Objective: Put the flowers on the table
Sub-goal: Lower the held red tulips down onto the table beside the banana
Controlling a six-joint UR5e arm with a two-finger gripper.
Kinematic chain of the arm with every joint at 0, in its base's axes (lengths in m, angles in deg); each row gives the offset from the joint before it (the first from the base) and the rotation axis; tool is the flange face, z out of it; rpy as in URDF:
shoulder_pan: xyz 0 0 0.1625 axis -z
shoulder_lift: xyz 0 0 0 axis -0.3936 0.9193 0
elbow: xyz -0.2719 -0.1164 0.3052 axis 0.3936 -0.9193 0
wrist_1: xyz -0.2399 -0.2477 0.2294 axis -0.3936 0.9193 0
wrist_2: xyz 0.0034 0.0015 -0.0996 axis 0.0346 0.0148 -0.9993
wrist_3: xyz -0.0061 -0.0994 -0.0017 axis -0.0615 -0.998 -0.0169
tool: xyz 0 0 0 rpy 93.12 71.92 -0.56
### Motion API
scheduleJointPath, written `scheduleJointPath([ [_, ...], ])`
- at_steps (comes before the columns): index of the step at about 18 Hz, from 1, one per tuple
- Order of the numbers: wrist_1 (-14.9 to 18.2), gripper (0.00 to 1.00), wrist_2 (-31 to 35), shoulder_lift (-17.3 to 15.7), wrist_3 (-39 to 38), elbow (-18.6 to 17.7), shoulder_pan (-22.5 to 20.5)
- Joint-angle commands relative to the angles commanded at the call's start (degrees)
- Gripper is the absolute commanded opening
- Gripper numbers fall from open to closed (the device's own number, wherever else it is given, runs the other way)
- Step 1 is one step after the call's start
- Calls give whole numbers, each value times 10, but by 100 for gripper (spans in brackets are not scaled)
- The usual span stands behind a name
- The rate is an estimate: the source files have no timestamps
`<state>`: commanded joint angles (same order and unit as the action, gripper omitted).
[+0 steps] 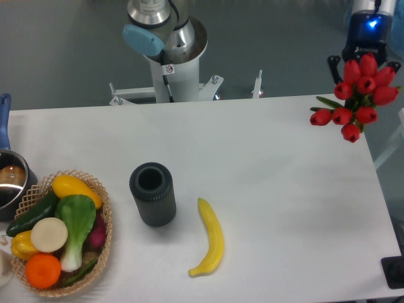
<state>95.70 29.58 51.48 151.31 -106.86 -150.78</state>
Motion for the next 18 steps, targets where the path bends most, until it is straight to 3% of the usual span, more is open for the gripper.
scheduleJointPath([
  [3,-2,35,92,46,-60,45,62],
  [5,-4,35,115,72,-82,69,91],
  [8,-5,35,117,100,-92,74,108],
  [12,-30,35,117,133,-178,77,122],
  [15,-34,35,121,142,-205,71,123],
  [18,-35,35,196,156,-203,67,137],
])
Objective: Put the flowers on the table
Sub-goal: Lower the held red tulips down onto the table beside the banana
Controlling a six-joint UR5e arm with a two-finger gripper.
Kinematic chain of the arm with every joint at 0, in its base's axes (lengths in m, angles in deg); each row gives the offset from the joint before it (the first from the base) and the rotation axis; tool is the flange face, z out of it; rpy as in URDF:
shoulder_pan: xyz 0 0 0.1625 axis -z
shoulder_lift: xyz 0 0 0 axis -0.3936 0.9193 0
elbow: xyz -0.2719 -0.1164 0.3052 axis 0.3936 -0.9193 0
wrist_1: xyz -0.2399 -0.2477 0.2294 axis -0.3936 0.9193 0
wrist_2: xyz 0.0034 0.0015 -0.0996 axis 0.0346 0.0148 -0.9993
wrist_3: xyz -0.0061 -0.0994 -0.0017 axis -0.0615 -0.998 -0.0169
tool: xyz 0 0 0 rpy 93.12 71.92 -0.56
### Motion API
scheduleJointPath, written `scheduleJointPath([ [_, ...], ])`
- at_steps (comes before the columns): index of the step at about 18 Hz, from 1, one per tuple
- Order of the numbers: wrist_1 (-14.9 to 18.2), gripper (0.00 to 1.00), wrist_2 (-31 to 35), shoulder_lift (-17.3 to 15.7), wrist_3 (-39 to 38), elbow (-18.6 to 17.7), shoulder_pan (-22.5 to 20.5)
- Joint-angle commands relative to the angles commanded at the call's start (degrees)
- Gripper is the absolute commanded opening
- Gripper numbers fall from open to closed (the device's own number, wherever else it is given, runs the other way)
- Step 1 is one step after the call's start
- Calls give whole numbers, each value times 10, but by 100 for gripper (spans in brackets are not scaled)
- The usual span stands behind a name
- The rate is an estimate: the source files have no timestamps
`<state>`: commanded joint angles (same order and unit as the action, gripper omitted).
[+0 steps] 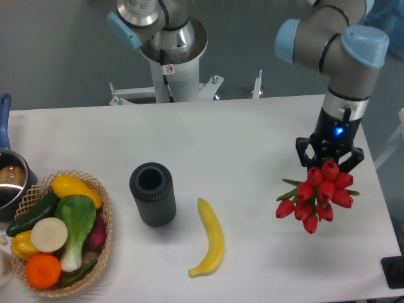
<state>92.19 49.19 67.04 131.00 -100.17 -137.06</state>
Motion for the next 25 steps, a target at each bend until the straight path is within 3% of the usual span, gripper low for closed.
scheduleJointPath([
  [2,-3,35,34,13,0,2,25],
  [7,-10,36,35,33,-14,0,37],
  [11,-29,40,32,48,-18,0,38],
  [23,-38,41,13,90,-11,3,45],
  [24,-38,48,13,91,-10,3,45],
  [25,-39,63,13,90,-6,5,44],
])
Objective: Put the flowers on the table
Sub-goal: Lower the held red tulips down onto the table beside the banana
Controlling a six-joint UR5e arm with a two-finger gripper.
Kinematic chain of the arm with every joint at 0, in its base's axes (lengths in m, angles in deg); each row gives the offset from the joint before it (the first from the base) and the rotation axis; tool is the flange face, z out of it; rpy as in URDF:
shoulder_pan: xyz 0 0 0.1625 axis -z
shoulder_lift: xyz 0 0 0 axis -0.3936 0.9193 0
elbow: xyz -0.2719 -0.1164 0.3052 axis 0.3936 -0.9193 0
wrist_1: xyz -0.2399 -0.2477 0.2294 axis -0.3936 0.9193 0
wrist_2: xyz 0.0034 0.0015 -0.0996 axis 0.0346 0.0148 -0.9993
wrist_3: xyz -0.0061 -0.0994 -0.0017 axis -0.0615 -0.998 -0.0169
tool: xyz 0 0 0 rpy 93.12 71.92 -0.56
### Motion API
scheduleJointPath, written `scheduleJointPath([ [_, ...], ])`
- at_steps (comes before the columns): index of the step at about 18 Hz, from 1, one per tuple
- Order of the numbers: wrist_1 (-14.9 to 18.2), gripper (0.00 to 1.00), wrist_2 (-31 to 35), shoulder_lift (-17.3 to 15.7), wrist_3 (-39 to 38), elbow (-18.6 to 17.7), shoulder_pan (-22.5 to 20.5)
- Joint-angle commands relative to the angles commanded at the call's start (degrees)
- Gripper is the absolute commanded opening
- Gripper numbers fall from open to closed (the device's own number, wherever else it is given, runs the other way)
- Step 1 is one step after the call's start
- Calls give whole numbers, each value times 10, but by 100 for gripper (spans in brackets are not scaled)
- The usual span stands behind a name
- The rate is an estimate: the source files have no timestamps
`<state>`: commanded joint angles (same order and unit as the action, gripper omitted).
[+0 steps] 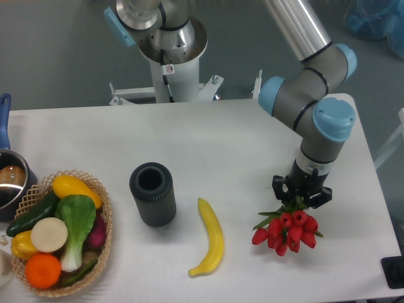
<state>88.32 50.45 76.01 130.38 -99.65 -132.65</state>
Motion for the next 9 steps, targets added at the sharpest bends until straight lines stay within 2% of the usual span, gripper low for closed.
scheduleJointPath([
  [2,-1,95,1,-3,18,4,0],
  [3,0,99,1,-5,24,5,-1],
  [8,0,100,2,-20,23,-7,-2],
  [9,1,100,2,-32,21,-7,-2],
])
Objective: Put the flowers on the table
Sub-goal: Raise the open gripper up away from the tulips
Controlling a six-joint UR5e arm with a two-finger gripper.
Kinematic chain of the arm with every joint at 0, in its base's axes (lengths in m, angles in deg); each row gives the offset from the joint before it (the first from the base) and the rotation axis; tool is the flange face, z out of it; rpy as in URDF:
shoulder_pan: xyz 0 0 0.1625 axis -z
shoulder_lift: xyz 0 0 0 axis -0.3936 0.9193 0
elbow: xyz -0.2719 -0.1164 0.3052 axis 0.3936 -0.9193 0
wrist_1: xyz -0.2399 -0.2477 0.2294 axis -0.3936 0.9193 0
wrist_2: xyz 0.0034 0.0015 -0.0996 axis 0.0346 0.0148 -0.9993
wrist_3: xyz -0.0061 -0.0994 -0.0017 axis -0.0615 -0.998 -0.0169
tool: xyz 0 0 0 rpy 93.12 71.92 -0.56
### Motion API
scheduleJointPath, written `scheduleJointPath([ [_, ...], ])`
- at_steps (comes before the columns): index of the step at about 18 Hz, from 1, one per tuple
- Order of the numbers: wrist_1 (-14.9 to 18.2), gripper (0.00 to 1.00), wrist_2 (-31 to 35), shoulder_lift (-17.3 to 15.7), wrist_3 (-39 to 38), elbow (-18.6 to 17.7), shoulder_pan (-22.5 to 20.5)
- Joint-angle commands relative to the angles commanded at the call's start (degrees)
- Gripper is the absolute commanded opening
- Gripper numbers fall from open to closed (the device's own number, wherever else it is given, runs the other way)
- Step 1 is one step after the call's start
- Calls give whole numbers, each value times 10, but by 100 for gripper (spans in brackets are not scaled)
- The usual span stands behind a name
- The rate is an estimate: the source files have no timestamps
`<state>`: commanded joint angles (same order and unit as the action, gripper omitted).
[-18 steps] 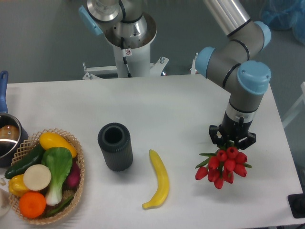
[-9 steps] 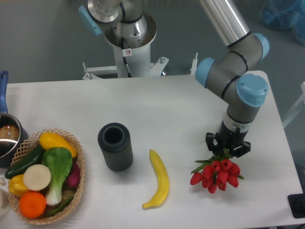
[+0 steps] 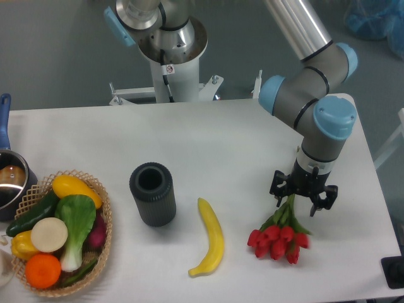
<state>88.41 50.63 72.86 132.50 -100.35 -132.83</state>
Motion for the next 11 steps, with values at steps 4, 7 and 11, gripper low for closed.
scheduleJointPath([
  [4,-1,100,-3,-67,-3,-25,-39],
  [7,-10,100,-46,-93,0,-27,-59],
  [11,-8,100,-56,-139,3,-33,-105],
])
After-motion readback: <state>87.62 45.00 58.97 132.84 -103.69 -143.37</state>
